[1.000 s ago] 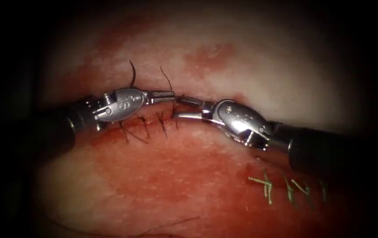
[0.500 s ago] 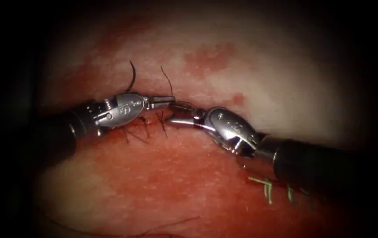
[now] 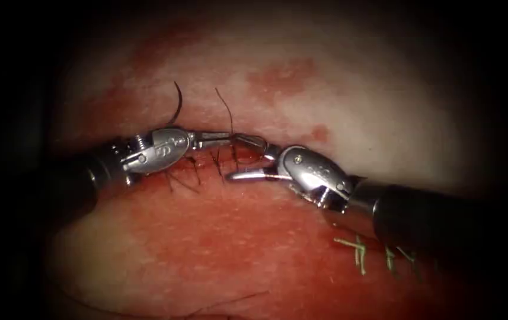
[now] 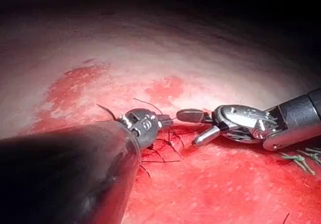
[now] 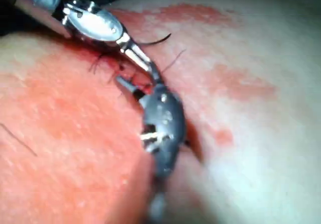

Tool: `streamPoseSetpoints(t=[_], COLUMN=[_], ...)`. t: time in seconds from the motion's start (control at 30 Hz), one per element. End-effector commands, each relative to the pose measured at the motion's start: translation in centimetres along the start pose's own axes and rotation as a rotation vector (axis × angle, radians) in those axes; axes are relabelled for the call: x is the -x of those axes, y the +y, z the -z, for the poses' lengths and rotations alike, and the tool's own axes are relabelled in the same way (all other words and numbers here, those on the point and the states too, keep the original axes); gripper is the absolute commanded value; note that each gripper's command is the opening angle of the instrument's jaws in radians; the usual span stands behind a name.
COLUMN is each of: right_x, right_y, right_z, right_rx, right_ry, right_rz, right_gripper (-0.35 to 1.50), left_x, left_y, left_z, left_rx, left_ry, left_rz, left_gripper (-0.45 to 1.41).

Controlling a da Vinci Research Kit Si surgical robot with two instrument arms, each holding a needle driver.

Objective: Wound Closure

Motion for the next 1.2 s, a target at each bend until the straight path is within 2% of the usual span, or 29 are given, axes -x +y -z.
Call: streamPoseSetpoints(t=[0.03, 0.23, 0.4, 0.57, 0.8, 0.97, 1.03, 1.2], right_x=[0.04, 0.03, 0.03, 0.04, -0.05, -0.11, -0.09, -0.05], right_y=[0.01, 0.01, -0.05, -0.12, -0.2, -0.1, -0.07, -0.03], right_z=[-0.06, 0.03, 0.18, 0.23, 0.2, 0.14, 0.11, 0.05], right_rx=[0.0, -0.01, -0.055, -0.083, -0.094, -0.085, -0.08, -0.075], right_ry=[0.002, -0.005, -0.096, -0.141, -0.151, -0.156, -0.158, -0.159], right_rz=[0.012, 0.073, 0.14, 0.165, 0.202, 0.206, 0.207, 0.207], right_gripper=[1.03, 1.11, 1.21, 1.36, 1.36, 1.36, 1.36, 1.36], left_x=[0.01, 0.02, 0.0, -0.09, -0.15, -0.22, -0.32, -0.82], left_y=[-0.03, -0.04, -0.08, -0.08, -0.13, -0.05, 0.07, 0.54], left_z=[-0.07, -0.04, 0.02, 0.06, 0.0, -0.02, 0.02, 0.21], left_rx=[-0.001, -0.003, -0.001, 0.001, -0.005, -0.002, 0.013, 0.038], left_ry=[0.0, -0.003, -0.006, -0.011, -0.008, -0.003, 0.012, 0.035], left_rz=[0.0, 0.0, 0.003, 0.009, 0.017, 0.018, 0.025, 0.037], left_gripper=[-0.45, -0.45, -0.45, -0.45, -0.45, -0.45, -0.45, -0.45])
